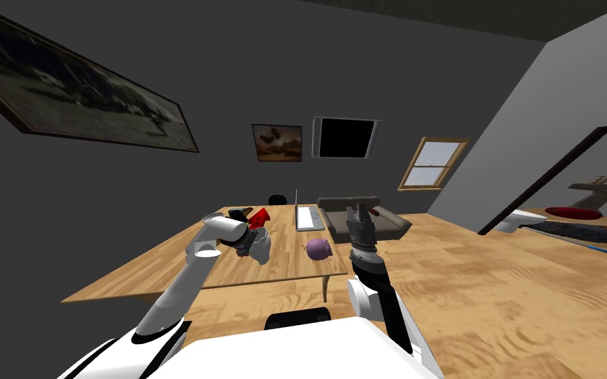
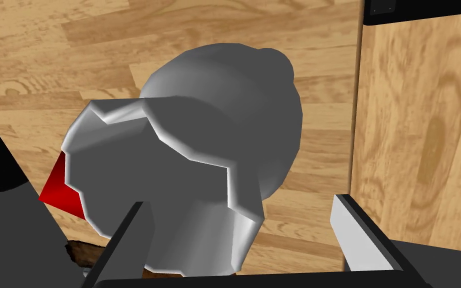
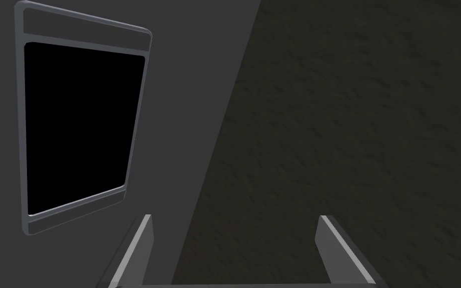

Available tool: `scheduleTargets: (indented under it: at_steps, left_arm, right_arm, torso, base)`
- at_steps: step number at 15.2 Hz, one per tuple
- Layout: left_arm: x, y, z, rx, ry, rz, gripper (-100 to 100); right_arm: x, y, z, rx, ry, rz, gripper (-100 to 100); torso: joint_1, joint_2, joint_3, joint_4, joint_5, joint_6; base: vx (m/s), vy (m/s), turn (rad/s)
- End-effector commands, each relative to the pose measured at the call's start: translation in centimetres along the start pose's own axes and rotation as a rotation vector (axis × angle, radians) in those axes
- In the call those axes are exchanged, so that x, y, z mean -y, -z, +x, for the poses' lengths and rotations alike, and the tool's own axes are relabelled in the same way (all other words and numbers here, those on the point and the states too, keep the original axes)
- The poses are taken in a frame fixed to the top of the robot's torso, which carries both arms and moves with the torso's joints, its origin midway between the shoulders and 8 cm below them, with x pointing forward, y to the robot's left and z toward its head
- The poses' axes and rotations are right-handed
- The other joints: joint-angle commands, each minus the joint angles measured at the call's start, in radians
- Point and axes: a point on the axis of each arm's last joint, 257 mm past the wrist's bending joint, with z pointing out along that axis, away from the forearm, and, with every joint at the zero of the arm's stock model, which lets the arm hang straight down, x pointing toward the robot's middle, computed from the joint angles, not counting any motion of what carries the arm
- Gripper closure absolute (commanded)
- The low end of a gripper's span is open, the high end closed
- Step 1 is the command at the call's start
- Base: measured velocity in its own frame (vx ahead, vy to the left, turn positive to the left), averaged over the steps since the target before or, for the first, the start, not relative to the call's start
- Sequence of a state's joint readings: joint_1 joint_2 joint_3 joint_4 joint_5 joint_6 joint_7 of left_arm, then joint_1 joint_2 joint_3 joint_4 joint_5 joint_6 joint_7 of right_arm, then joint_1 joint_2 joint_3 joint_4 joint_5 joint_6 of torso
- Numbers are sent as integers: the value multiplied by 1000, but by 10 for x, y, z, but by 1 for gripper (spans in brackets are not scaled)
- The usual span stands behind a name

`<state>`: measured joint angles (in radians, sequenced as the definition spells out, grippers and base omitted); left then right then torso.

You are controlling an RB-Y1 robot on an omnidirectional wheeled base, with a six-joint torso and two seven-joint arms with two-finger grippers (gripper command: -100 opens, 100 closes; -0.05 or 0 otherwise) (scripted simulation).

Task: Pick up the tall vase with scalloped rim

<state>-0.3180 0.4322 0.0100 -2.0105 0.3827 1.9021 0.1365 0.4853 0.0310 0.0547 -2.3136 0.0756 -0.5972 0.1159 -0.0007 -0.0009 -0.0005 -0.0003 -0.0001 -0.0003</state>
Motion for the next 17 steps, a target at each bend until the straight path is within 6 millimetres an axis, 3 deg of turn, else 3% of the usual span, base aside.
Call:
scheduleTargets:
  at_steps: [1,6,7,8,12,17]
  left_arm:
    - [1,-7,-1,0,3,0,-100]
    - [1,-25,-3,3,8,1,-100]
    - [0,-19,-2,2,7,-1,-100]
    - [1,-20,-2,2,7,0,100]
    - [0,-21,-2,1,7,-2,100]
    - [0,0,0,0,0,0,100]
  right_arm:
    - [0,0,0,0,0,0,0]
    - [0,0,0,0,0,0,0]
    - [0,0,0,0,0,0,0]
    - [0,0,0,0,0,0,0]
    - [0,0,0,0,0,0,0]
    - [0,0,0,0,0,0,0]
  torso:
    - [0,0,0,0,0,0]
    - [1,1,1,0,0,0]
    - [1,1,1,0,0,0]
    - [0,1,1,0,0,0]
    - [0,1,1,1,0,0]
    - [-1,2,2,3,-1,0]
  base:
    - [0,1,-16]
    - [-7,3,-20]
    - [-5,2,-8]
    - [0,0,0]
    - [0,0,0]
    - [8,-3,23]
